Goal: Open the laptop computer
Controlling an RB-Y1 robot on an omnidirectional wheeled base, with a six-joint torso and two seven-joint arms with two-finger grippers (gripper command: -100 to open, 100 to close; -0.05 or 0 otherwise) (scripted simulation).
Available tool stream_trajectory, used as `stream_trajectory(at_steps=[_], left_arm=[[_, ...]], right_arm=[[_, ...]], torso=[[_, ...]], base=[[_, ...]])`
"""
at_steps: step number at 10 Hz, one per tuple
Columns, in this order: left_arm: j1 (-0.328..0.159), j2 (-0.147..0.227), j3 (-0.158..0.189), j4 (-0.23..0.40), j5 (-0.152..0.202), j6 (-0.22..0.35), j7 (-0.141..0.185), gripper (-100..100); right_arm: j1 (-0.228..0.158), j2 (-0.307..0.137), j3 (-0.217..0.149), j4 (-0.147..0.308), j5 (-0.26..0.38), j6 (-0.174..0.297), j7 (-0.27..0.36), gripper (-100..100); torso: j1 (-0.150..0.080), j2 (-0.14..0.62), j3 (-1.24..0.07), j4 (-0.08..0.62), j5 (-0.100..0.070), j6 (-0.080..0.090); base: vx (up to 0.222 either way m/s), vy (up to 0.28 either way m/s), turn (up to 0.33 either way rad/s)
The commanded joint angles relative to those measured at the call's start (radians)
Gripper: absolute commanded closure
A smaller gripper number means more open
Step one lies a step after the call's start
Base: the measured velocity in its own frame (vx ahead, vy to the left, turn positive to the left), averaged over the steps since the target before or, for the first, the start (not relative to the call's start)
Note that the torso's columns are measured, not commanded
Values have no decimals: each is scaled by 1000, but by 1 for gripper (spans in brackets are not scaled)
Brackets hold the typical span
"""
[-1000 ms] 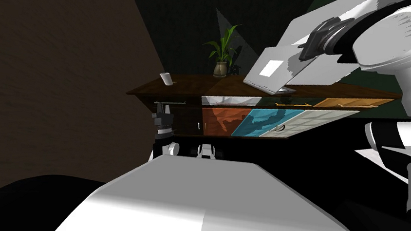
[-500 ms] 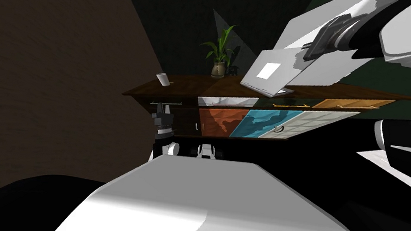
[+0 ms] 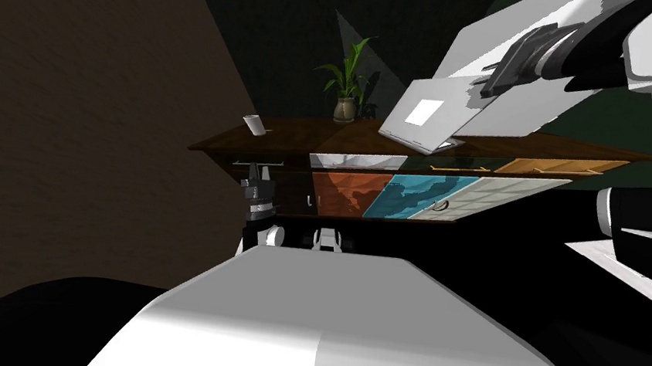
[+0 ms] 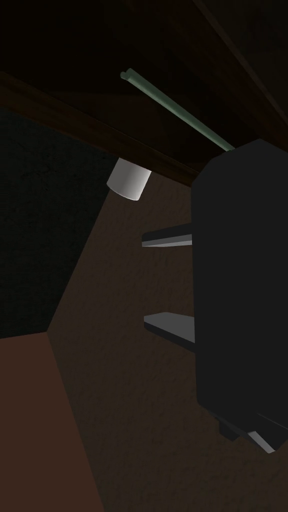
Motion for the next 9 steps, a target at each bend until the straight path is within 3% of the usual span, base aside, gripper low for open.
stream_trajectory(at_steps=[1, 6, 9], left_arm=[[0, 0, 0, 0, 0, 0, 0, 0], [0, 0, 0, 0, 0, 0, 0, 0], [0, 0, 0, 0, 0, 0, 0, 0]], right_arm=[[5, 29, 2, -14, -21, 24, 26, -100], [29, 90, 3, -54, -76, 79, 86, -100], [15, 88, 3, -29, -77, 72, 94, -100]], torso=[[-4, -1, 0, -2, -4, 2], [2, -5, -3, -2, 0, 2], [9, -12, -7, -3, 3, 0]], base=[[-112, -167, 36], [-108, -188, 38], [37, -29, 19]])
